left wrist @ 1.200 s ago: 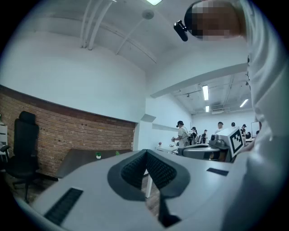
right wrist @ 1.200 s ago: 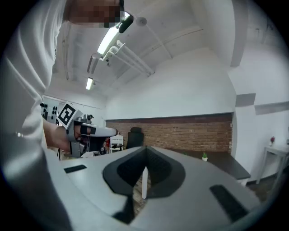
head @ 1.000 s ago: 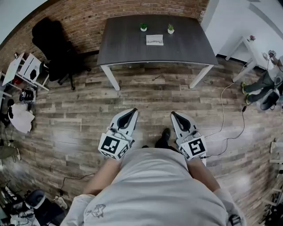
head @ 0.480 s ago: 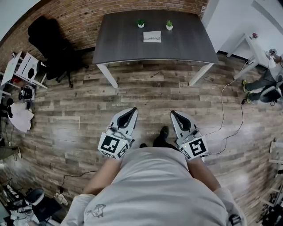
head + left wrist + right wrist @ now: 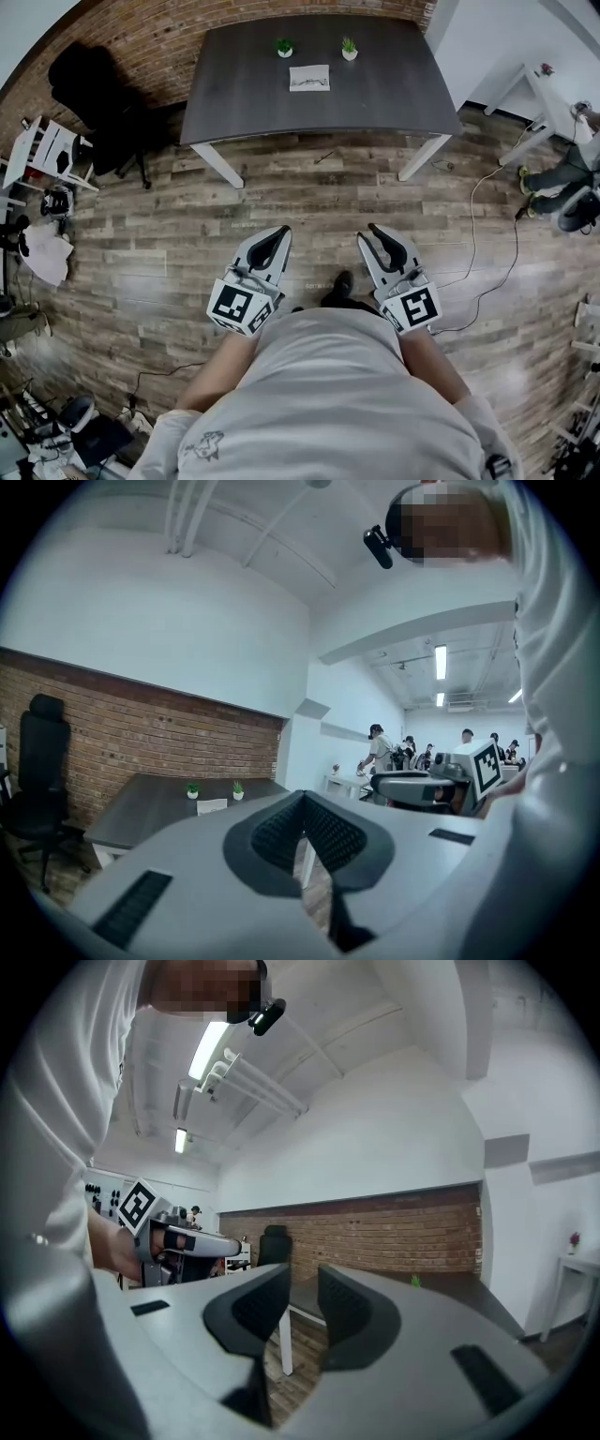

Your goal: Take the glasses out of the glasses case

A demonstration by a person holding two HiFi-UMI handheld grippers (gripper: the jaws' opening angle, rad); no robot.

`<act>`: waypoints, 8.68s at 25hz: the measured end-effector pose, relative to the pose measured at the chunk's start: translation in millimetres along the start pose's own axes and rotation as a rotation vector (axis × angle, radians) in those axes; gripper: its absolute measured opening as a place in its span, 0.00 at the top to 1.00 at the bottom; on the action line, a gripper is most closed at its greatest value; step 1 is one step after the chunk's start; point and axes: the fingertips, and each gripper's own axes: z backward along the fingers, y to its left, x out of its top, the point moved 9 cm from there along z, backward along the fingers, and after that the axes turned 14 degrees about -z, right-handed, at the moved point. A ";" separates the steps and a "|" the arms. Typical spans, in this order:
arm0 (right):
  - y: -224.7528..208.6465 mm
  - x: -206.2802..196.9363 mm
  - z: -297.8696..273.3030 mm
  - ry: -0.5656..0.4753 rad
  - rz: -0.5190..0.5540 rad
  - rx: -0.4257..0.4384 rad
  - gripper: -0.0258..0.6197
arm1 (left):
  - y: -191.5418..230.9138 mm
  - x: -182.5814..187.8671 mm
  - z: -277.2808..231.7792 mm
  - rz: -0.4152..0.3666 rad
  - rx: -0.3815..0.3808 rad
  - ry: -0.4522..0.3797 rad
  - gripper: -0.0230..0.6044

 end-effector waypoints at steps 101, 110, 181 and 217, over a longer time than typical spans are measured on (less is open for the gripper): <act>-327.0 -14.8 -510.3 0.589 0.033 0.164 0.70 | 385.3 -34.6 -346.2 0.146 0.022 0.083 0.95; -370.6 -55.6 -555.6 0.725 0.053 0.241 0.72 | 402.0 -65.6 -383.3 0.174 0.023 0.193 0.95; -397.9 -113.2 -593.1 0.844 0.277 0.327 0.94 | 393.2 -146.7 -444.8 0.183 -0.107 0.435 0.95; -229.5 -10.5 -391.3 0.442 0.068 0.008 0.94 | 337.3 -65.1 -271.7 0.006 -0.224 0.203 0.94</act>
